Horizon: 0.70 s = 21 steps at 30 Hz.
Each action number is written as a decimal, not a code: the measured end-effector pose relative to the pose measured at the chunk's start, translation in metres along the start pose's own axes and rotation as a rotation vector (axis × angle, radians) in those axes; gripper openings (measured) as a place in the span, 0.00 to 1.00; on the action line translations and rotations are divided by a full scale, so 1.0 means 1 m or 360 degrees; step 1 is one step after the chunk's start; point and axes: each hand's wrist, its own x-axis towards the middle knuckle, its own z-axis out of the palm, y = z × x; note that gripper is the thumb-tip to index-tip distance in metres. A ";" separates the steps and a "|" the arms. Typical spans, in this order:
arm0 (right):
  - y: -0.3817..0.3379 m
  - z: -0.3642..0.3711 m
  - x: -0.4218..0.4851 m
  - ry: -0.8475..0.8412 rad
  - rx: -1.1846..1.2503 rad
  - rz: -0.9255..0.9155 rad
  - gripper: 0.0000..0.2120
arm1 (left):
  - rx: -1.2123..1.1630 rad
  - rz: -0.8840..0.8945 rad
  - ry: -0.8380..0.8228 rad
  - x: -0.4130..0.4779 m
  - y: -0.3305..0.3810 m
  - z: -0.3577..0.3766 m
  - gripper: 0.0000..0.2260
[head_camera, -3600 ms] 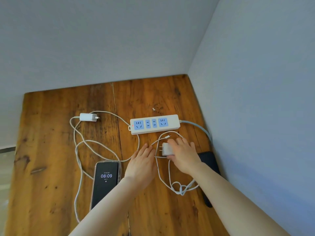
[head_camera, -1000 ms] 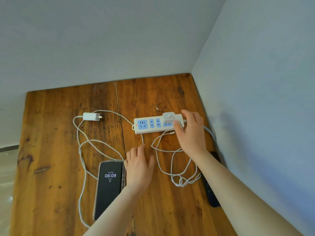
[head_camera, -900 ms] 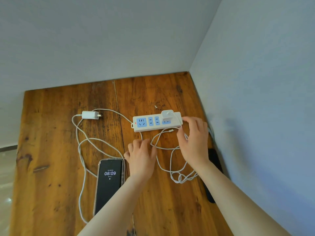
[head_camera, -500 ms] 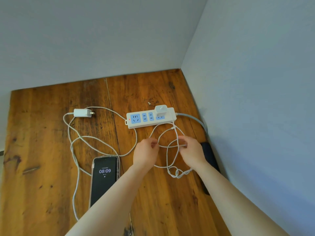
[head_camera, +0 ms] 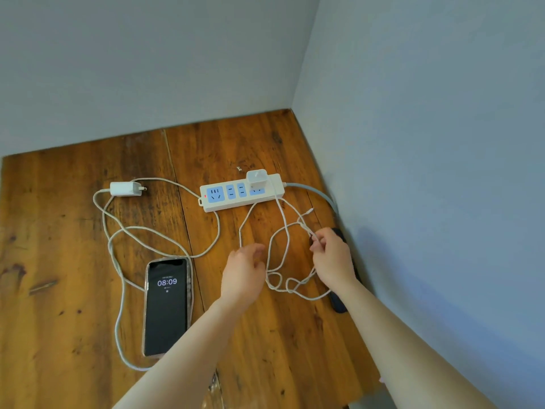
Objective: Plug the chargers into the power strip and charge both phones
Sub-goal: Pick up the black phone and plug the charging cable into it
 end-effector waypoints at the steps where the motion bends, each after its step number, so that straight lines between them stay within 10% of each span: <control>1: 0.001 -0.007 -0.004 0.0027 0.0118 0.0055 0.08 | 0.0005 0.0034 0.0111 -0.010 0.004 0.004 0.15; 11: 0.050 -0.076 -0.068 0.0044 0.0669 0.0260 0.16 | -0.0053 0.0144 -0.0006 -0.074 0.047 0.079 0.13; 21: 0.086 -0.088 -0.101 -0.0084 0.0600 0.0456 0.19 | 0.0051 -0.0605 -0.0163 -0.037 0.077 0.145 0.24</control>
